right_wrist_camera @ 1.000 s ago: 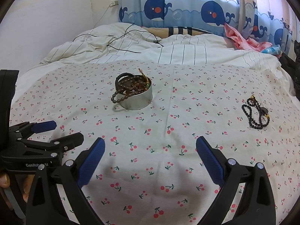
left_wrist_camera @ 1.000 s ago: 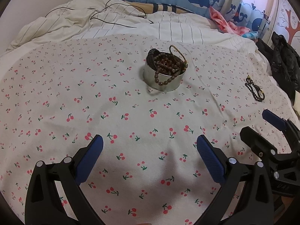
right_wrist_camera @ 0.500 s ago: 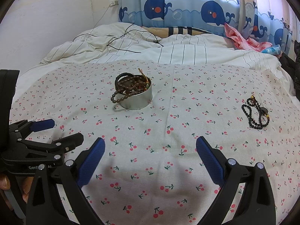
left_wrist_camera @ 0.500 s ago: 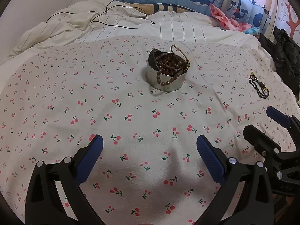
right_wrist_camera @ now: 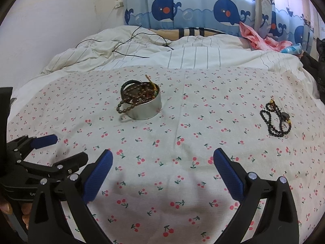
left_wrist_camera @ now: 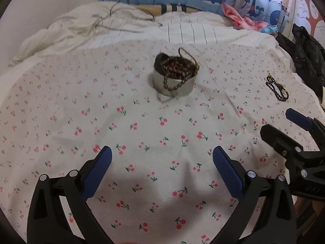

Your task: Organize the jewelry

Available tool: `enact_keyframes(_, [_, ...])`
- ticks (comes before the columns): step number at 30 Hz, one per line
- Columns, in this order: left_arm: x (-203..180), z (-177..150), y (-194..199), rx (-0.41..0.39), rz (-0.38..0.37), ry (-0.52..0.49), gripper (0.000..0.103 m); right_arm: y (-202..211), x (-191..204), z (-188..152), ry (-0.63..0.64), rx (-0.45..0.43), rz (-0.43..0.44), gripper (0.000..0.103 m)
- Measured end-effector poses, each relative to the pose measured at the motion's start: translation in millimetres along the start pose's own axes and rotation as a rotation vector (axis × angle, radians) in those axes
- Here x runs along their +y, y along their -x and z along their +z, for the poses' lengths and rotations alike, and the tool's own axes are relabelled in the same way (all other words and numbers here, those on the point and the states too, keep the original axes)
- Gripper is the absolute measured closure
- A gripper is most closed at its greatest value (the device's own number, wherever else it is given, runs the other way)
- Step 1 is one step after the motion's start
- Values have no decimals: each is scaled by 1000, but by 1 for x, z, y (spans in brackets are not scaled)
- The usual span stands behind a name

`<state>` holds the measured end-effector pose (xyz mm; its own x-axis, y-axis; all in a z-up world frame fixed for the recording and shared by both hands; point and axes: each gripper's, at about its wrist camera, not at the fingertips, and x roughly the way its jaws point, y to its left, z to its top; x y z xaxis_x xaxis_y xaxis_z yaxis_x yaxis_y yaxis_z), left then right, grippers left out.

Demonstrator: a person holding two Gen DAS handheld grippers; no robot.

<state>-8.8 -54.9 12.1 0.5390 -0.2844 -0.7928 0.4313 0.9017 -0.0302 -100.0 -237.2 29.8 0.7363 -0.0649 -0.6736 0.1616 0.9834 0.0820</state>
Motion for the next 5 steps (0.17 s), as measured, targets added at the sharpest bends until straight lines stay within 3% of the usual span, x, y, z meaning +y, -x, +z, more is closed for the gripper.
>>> enact_keyframes(5, [4, 1, -1, -2, 27, 18, 7, -1, -3, 0, -7, 10, -15, 8])
